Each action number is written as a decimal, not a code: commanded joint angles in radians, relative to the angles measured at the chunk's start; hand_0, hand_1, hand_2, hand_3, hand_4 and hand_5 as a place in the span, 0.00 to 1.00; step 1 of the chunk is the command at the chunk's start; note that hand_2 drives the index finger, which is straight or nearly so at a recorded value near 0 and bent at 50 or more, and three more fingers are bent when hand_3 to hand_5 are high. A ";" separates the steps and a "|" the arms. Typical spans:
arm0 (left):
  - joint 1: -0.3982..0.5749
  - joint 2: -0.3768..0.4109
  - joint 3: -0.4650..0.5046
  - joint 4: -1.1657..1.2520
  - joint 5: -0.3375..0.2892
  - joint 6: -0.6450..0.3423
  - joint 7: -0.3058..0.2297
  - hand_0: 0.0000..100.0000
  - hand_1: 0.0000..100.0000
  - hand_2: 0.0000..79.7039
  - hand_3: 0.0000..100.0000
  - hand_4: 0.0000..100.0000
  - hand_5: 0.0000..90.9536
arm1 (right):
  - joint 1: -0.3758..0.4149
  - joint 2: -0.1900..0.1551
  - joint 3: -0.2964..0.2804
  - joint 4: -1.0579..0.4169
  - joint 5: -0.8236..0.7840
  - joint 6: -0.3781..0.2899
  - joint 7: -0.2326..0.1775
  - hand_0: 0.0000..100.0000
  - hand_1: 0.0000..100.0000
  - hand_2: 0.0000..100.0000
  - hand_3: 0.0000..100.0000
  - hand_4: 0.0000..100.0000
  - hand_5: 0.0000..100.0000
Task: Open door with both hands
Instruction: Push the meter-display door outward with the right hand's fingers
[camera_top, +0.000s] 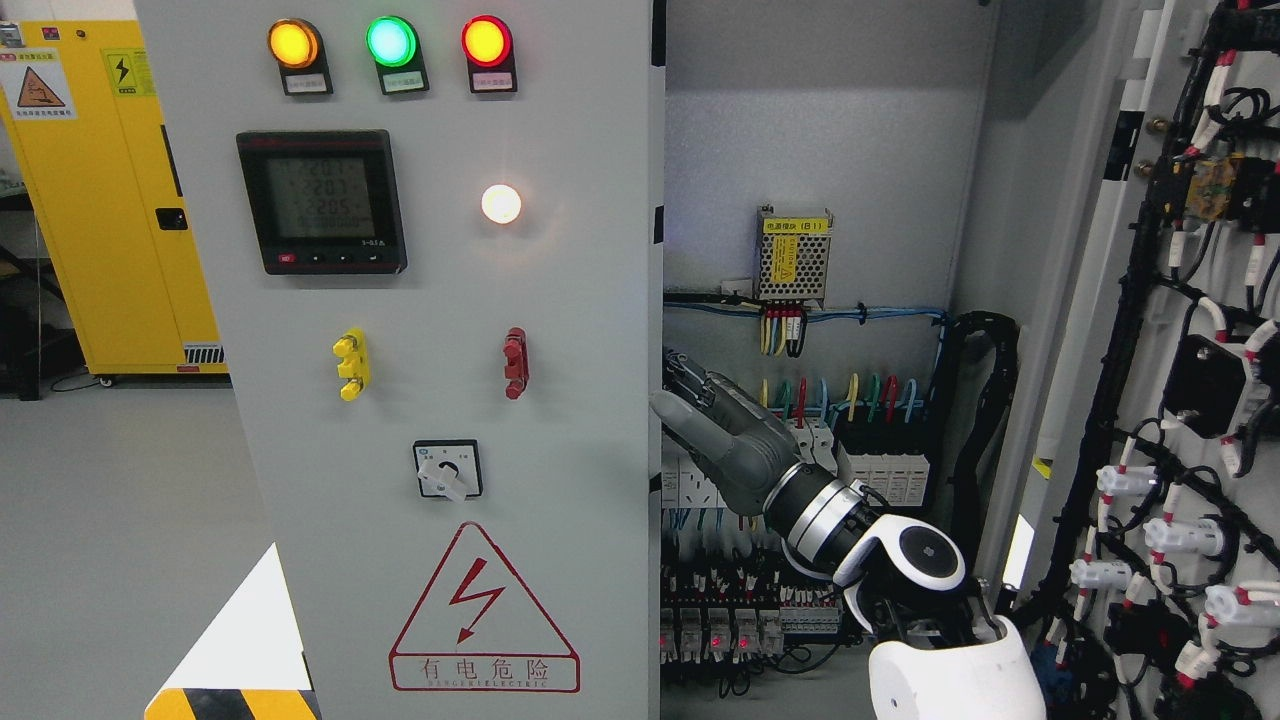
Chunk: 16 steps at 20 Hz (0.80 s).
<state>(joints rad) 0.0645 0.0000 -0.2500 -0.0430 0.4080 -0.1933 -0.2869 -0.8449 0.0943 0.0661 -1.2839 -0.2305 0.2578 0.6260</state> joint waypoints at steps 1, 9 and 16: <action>0.000 0.009 0.000 0.000 0.000 0.000 0.000 0.12 0.56 0.00 0.00 0.00 0.00 | -0.011 0.001 -0.020 0.035 -0.007 0.001 0.032 0.00 0.50 0.04 0.00 0.00 0.00; 0.000 0.011 0.000 0.000 0.000 0.002 0.000 0.12 0.56 0.00 0.00 0.00 0.00 | -0.026 0.002 -0.020 0.040 -0.035 0.015 0.083 0.00 0.50 0.04 0.00 0.00 0.00; 0.000 0.011 0.000 0.000 0.000 0.000 0.000 0.12 0.56 0.00 0.00 0.00 0.00 | -0.033 0.001 -0.020 0.041 -0.035 0.034 0.107 0.00 0.50 0.04 0.00 0.00 0.00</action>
<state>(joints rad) 0.0645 0.0000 -0.2504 -0.0430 0.4080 -0.1933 -0.2869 -0.8708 0.0956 0.0502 -1.2536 -0.2621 0.2878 0.7175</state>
